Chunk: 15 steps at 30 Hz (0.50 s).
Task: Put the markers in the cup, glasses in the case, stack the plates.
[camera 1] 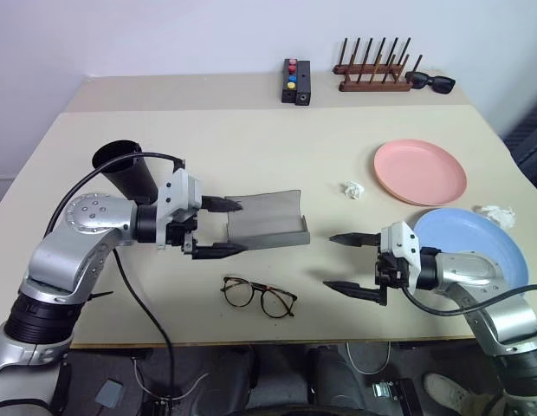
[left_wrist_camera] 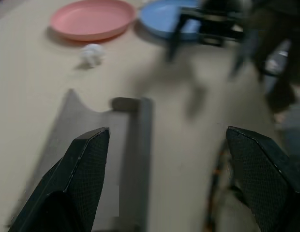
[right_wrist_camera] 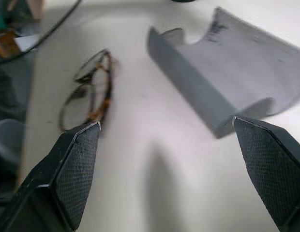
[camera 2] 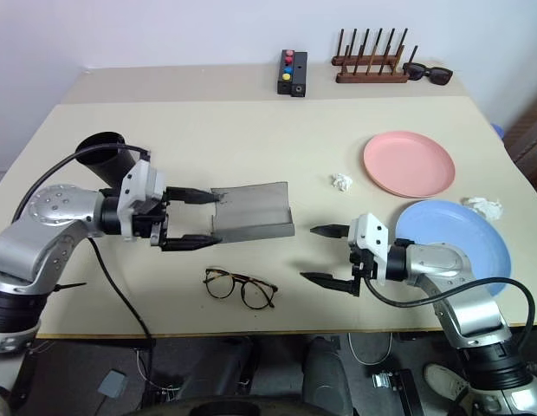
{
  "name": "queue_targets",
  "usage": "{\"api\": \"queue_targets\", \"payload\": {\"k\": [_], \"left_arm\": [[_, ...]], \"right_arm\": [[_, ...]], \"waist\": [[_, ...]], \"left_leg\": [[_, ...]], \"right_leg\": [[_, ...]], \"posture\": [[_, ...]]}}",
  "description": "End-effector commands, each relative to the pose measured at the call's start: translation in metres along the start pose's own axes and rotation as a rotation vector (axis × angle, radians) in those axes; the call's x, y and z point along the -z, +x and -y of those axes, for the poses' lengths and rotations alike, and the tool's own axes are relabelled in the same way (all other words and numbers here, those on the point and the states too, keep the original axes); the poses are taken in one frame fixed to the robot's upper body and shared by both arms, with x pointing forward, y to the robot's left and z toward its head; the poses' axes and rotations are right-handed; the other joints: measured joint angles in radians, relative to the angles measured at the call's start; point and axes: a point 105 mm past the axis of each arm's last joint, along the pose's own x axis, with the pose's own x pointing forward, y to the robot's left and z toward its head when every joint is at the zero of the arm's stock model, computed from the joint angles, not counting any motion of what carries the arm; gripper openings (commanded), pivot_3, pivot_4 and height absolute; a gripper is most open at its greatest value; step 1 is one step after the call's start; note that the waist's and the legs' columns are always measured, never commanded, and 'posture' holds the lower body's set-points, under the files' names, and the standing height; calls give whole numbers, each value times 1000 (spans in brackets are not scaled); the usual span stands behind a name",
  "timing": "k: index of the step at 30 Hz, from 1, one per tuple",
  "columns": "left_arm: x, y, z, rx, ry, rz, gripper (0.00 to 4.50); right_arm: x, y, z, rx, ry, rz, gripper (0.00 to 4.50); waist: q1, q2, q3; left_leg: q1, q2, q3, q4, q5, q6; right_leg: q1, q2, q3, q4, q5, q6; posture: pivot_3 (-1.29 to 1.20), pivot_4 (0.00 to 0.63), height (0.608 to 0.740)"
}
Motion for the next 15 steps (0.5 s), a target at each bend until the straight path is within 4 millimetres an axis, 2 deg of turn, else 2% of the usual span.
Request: {"api": "queue_targets", "payload": {"k": [1,7,15], "left_arm": [[4,-4,16,186,4,-57,3889],[16,12,13,318,31,-104,3889],[31,45,1,407,72,-137,3889]], "right_arm": [[-7,-9,15,65,-55,25,4500],[-16,-10,30,137,-86,47,4500],[-45,-14,45,246,-90,131,4500]], "waist": [[0,1,0],[-1,1,0],[-1,1,0]], "left_leg": [[0,0,0,-1,0,0],[0,0,0,-1,0,0],[0,0,0,-2,0,0]], "right_leg": [[0,0,0,0,0,0],[0,0,0,0,0,0],[-1,0,0,0,0,0]], "posture": [[0,150,740],[0,150,740],[0,150,740]]}}
